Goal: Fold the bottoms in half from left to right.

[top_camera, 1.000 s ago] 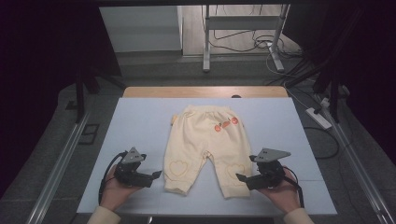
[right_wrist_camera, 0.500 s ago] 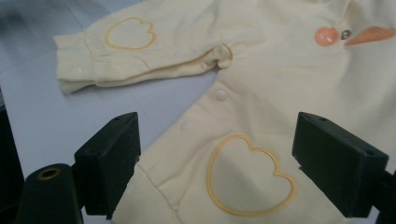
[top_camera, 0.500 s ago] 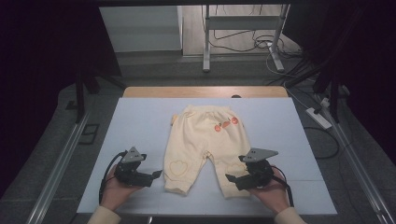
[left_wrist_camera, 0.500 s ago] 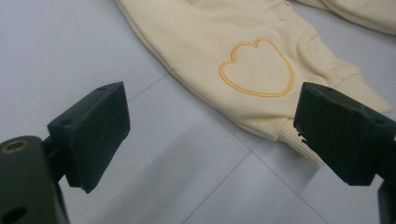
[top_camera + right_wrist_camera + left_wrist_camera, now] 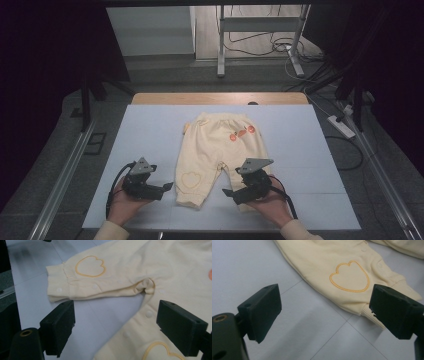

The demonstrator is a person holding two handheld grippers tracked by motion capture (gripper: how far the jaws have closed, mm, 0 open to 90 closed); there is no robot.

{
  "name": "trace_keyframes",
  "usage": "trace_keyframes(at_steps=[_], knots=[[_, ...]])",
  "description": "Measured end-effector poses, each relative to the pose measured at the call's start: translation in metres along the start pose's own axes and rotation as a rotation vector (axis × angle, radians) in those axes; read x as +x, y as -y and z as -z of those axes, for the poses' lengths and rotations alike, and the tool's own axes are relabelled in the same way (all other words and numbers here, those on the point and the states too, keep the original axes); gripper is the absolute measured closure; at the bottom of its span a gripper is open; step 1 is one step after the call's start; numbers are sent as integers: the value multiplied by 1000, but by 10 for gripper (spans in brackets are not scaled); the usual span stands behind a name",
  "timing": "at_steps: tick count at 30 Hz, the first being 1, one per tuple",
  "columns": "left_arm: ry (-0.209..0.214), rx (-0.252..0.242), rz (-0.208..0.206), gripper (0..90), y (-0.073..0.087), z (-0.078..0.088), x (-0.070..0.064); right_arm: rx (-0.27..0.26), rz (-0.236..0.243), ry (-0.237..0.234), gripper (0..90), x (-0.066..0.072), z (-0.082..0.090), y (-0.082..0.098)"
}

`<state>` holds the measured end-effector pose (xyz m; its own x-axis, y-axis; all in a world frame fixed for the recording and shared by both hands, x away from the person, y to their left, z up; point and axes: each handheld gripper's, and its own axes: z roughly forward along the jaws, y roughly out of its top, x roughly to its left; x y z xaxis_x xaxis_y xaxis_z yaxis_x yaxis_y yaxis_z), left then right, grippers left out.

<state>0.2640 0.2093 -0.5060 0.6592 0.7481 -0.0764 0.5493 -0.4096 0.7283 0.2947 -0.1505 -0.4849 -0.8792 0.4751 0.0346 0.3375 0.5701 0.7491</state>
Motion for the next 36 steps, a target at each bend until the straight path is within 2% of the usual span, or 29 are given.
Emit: trace_keyframes(at_steps=[16, 36], knots=[[-5, 0, 3, 109, 1, 0, 0, 7, 56, -48, 154, 19, -28, -23], [-8, -3, 3, 108, 1, 0, 1, 46, 116, -117, 154, 46, -60, -36]])
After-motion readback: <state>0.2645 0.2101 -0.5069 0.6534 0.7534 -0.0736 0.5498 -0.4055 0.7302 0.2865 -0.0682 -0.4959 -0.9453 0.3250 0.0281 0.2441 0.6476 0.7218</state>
